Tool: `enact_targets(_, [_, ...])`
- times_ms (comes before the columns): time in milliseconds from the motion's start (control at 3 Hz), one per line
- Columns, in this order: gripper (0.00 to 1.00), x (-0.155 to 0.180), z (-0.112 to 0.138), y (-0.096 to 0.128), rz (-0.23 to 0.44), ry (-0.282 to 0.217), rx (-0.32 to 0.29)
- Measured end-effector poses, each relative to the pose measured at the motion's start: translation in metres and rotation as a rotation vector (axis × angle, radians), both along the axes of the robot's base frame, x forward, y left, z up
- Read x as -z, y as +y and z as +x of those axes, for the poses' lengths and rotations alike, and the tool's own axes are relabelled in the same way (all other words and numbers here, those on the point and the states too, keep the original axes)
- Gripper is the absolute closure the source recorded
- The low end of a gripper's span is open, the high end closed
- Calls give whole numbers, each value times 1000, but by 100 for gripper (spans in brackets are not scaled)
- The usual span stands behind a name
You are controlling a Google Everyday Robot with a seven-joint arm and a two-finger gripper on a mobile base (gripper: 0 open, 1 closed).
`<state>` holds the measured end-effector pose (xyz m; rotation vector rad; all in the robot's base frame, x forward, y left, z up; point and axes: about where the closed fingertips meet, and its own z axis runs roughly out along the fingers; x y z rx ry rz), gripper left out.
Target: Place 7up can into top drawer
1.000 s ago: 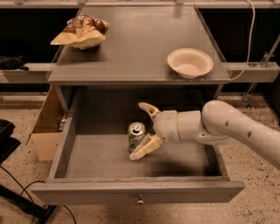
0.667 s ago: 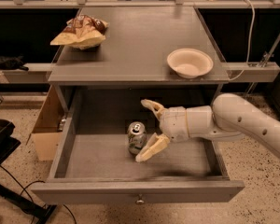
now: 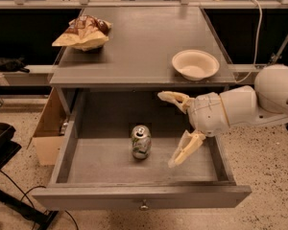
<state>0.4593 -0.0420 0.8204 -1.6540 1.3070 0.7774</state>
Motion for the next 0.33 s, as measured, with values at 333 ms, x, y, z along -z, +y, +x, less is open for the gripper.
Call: enact_targets(333, [0,-30,-17,-17,-143,-28,-4])
